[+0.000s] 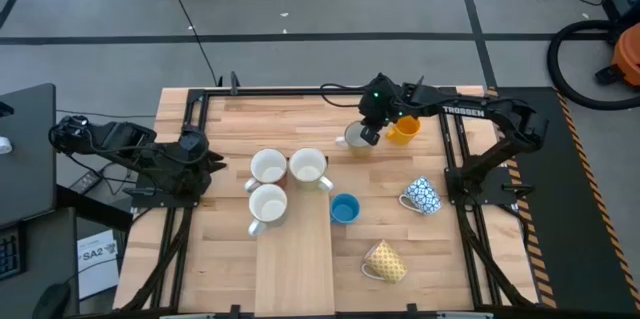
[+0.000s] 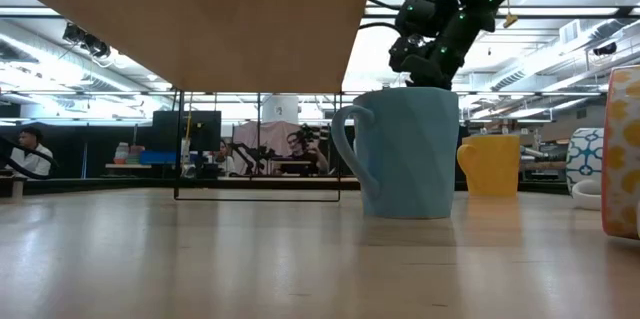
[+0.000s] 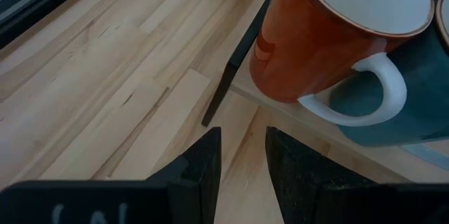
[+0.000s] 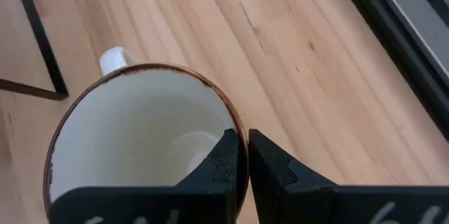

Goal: Place coffee mugs
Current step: Put the left yellow mug on the shelf aligned with the green mug

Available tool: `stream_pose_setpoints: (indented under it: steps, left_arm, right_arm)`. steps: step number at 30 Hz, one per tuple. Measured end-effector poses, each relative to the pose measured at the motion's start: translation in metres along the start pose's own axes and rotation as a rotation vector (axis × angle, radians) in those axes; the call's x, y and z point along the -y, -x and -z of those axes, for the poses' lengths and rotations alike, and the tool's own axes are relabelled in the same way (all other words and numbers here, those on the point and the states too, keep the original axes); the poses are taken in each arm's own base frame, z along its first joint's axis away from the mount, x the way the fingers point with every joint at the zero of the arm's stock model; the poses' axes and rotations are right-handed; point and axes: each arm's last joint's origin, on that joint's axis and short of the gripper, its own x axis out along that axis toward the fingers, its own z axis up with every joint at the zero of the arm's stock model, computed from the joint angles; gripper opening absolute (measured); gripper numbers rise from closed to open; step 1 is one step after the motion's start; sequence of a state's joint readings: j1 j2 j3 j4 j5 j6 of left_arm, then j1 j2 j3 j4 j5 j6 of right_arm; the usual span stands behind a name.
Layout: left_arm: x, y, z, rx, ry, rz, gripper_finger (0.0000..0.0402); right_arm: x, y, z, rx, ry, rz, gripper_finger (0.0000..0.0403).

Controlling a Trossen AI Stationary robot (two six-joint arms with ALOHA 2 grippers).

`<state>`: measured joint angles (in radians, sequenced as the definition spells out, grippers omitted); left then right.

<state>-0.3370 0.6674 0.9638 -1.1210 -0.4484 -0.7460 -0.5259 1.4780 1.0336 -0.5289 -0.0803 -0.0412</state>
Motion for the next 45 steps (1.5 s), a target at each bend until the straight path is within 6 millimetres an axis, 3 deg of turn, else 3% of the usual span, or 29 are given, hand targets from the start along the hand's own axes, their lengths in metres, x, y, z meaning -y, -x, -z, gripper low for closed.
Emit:
stream_pose_setpoints:
  steps: [13, 27, 39, 45]
  left_arm:
    - [0.0000, 0.0000, 0.0000, 0.000, -0.001, 0.000, 0.0119]
    - [0.0000, 0.0000, 0.0000, 0.000, -0.001, 0.001, 0.0119]
    - [0.0000, 0.0000, 0.0000, 0.000, 0.000, 0.001, 0.0119]
    - [0.0000, 0.0000, 0.0000, 0.000, 0.000, 0.000, 0.0119]
  right_arm:
    - [-0.0024, 0.0005, -0.0009, 0.019, 0.306, -0.078, 0.0040]
    - [-0.0018, 0.0005, -0.0038, 0.048, 0.325, -0.061, 0.0066]
    - [0.0002, 0.0004, -0.0041, 0.039, 0.323, 0.004, 0.0135]
    - [0.0016, 0.0005, -0.0094, 0.085, 0.323, 0.063, 0.0146]
